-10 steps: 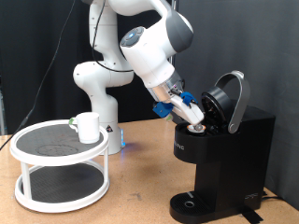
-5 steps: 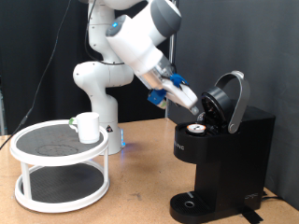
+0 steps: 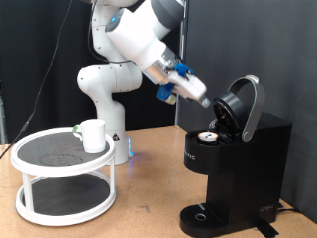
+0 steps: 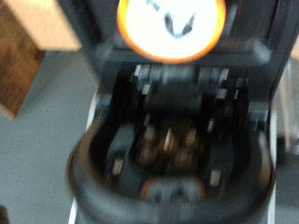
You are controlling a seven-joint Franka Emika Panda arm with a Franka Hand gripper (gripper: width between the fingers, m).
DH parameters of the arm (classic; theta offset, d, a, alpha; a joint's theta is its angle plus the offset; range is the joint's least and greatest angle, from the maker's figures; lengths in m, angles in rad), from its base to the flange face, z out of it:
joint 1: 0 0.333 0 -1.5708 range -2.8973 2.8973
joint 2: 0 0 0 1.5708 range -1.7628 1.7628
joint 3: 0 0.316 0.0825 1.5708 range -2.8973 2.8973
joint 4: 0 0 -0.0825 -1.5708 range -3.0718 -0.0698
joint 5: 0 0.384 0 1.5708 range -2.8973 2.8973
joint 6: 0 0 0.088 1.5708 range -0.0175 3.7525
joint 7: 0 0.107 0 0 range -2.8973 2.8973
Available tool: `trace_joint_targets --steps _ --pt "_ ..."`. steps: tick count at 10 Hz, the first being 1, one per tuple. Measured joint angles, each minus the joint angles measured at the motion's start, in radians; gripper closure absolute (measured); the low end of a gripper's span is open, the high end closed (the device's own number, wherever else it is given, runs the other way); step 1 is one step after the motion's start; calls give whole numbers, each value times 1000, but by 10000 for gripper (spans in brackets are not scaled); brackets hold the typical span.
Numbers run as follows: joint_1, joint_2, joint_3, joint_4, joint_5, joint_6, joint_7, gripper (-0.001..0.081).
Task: Make a cup of coffee with the keurig machine
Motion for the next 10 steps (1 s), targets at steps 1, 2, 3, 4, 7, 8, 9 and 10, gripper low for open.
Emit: trace_joint_targets --steps 1,2,3,4,7,8,9,10 --pt "0 -26 0 6 29 -7 0 71" --pt "1 -49 0 16 54 -15 0 71" --pt "1 -66 0 32 65 -28 6 71" --pt "1 -78 2 53 67 -48 24 71" --pt "1 -95 1 122 62 -128 79 71" --pt "1 -94 2 118 62 -122 78 71" --pt "3 -94 7 115 99 -89 76 71" --pt "10 -90 19 117 152 -55 83 71"
